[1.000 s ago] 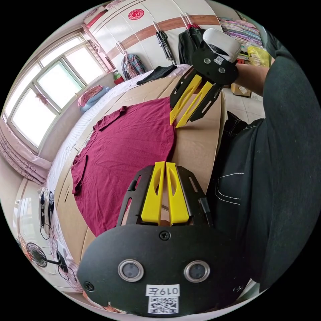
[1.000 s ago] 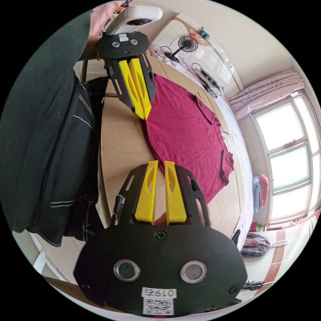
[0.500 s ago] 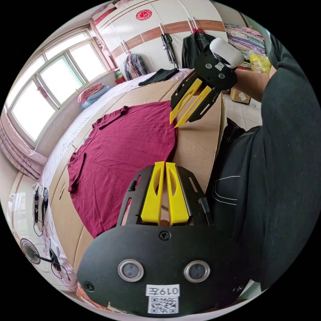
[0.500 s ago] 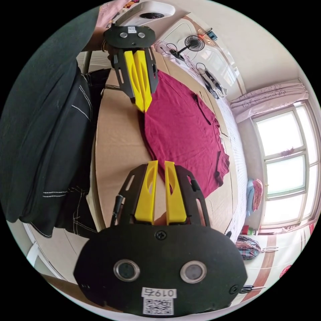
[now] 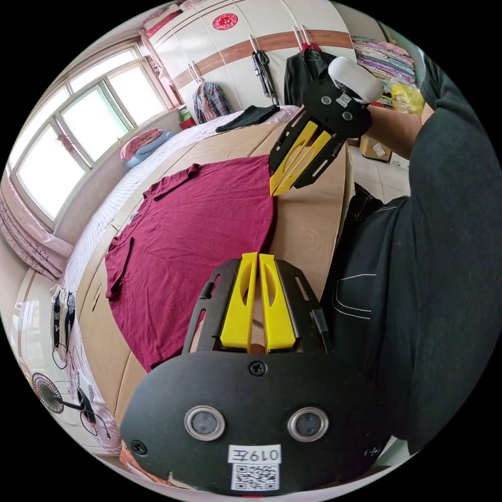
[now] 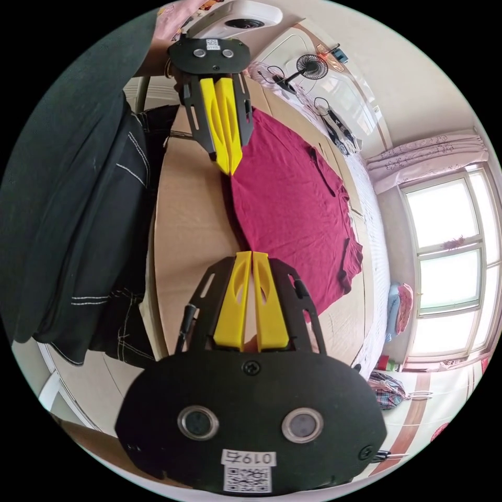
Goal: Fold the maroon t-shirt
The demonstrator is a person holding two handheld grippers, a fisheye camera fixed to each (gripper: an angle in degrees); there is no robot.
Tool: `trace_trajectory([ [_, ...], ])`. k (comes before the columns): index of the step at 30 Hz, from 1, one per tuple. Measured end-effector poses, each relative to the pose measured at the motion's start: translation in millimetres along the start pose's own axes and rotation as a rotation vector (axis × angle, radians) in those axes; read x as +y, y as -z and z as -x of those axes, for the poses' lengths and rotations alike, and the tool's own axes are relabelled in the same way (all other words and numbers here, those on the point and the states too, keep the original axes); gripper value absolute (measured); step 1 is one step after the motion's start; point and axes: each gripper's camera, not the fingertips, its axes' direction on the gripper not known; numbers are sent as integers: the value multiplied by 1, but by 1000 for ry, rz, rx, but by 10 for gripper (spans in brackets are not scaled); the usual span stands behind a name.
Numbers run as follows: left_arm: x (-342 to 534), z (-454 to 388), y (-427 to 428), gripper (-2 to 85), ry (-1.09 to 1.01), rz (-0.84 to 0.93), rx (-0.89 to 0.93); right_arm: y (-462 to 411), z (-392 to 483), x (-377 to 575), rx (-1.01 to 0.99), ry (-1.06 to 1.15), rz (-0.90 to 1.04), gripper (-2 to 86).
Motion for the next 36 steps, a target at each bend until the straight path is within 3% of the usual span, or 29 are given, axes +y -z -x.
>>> trace_trajectory([
  [19,-4,-2,-4,10,-22,36,5,11,-20,27,105,-44,48,48],
  [31,-5,-6,-4,9,-21,46,12,15,-43,39,13,-90,45,-8],
  [36,-3,-11,5,9,-17,53,-15,13,-36,39,77,-99,61,-10],
])
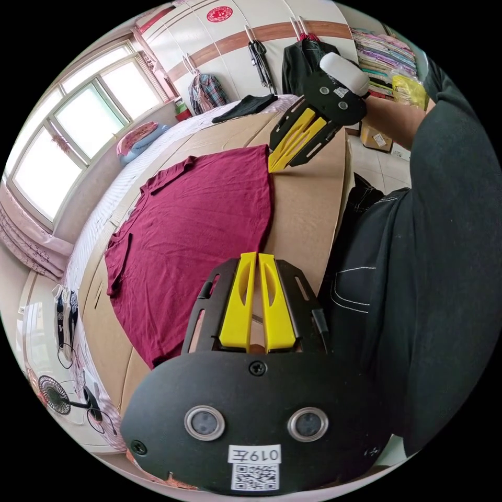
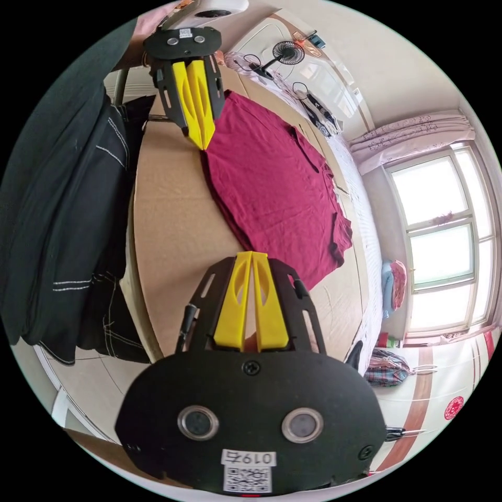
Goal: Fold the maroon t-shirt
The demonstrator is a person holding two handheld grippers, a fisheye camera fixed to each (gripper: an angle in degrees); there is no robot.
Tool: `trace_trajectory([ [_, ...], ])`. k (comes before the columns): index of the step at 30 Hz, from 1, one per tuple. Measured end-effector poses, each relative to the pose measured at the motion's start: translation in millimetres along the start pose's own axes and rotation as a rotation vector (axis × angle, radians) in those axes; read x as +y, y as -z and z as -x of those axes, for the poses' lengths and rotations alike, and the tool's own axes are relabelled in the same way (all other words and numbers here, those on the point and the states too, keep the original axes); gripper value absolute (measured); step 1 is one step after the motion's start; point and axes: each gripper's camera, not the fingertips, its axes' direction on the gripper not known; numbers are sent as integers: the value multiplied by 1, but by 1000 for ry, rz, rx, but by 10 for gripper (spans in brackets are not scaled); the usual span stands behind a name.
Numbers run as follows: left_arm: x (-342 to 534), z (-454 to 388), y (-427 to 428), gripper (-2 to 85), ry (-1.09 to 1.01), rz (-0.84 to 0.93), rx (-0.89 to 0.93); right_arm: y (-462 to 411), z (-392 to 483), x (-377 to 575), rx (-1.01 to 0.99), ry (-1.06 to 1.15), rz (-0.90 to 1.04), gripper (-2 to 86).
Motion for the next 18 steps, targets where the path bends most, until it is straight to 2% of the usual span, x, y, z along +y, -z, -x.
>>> trace_trajectory([
  [4,20,9,19,11,44,6,-90,1,-5,7,2,-76,-17,-10],
  [8,42,20,23,12,7,116,-239,0,-16,12,-18,-159,-27,-10],
  [12,40,11,16,17,-121,166,-244,-2,-24,17,-36,-217,-38,-10],
  [18,32,7,0,11,-184,197,-254,-7,-34,24,-58,-274,-43,-10],
])
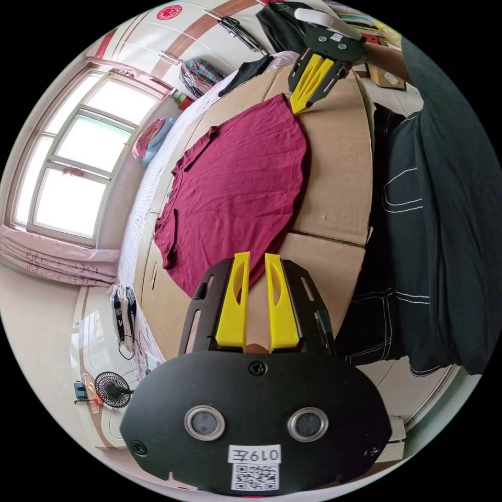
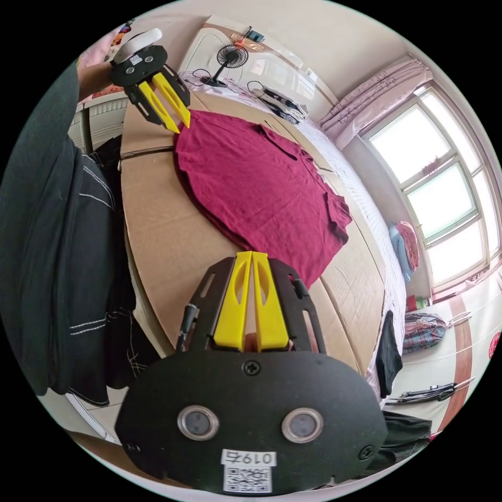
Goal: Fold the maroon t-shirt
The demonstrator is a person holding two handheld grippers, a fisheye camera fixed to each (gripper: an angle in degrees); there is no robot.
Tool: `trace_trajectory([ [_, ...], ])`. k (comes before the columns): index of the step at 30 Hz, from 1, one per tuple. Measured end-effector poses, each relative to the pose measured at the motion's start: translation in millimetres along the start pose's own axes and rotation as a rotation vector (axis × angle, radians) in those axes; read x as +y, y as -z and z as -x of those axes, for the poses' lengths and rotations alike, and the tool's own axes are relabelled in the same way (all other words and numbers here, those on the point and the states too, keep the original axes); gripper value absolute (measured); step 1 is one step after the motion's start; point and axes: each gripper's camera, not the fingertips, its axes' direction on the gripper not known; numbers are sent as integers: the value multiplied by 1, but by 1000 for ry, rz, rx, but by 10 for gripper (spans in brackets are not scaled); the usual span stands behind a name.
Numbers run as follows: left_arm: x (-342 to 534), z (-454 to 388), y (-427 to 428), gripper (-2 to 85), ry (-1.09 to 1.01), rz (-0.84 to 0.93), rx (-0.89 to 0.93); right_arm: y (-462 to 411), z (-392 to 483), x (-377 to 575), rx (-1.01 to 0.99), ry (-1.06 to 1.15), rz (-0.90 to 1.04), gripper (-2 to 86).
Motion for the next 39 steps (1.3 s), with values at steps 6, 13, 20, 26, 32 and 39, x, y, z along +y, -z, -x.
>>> trace_trajectory([
  [6,-3,3,-5,9,5,-2,36,-7,-6,2,-17,-27,0,-9],
  [13,0,3,2,9,3,-1,31,-19,-4,0,-17,-5,15,-9],
  [20,3,2,-6,8,22,11,33,-35,4,-5,-12,24,33,-9],
  [26,22,18,-6,8,46,56,-35,-51,18,-7,10,36,40,-10],
  [32,35,30,-17,8,-6,114,-76,-69,28,-10,4,35,48,-10],
  [39,36,37,-31,9,-29,121,-40,-91,42,-14,-2,36,58,-10],
])
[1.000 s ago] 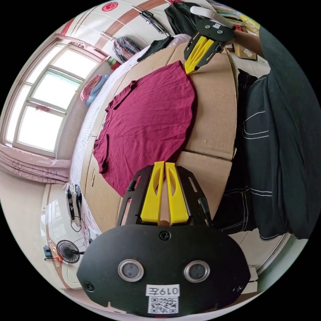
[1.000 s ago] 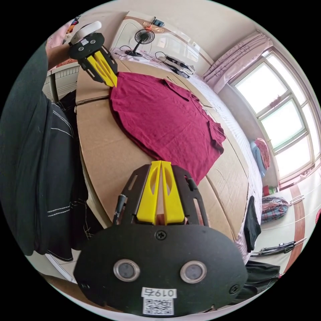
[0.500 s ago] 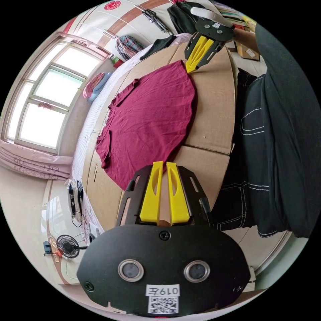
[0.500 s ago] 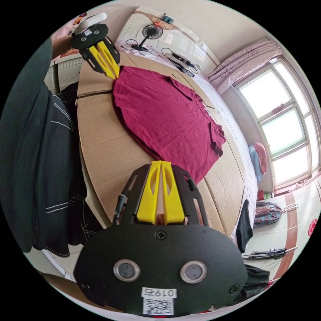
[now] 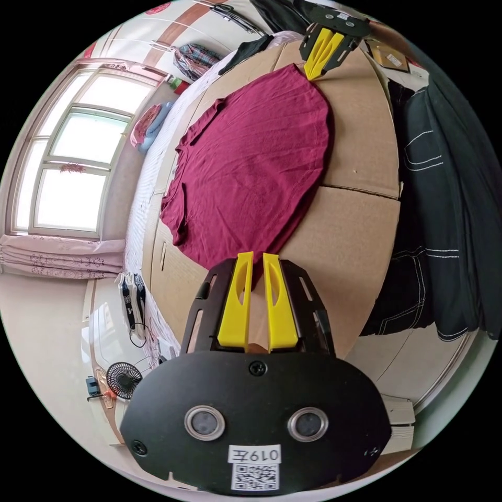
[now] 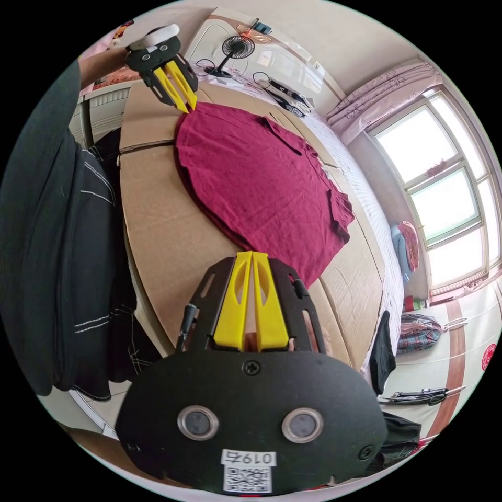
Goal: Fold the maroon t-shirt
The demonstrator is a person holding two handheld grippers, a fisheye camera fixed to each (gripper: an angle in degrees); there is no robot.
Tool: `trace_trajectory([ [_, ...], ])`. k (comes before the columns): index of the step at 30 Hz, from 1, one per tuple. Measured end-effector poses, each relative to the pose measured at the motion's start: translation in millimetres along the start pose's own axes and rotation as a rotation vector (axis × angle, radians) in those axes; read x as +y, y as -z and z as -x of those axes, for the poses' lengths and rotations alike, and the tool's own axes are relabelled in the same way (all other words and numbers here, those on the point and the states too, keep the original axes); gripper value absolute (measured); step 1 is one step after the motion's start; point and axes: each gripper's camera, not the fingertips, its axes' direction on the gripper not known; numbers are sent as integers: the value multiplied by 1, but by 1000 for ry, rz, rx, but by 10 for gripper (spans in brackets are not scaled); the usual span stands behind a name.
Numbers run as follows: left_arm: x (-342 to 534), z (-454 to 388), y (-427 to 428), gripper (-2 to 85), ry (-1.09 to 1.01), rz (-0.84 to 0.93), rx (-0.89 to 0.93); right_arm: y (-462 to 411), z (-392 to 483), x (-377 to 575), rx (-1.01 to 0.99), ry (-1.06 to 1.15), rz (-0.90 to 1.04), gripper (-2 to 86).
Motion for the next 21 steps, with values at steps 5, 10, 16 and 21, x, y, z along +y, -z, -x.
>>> trace_trajectory([
  [5,4,7,-4,9,17,0,22,-18,14,-4,0,3,6,-10],
  [10,13,11,-2,7,3,0,58,-35,28,-7,-1,3,9,-10],
  [16,21,14,-9,5,15,-3,54,-47,45,-16,-58,45,34,-9],
  [21,27,14,-12,5,10,-11,30,-17,50,-48,-251,56,-144,1],
])
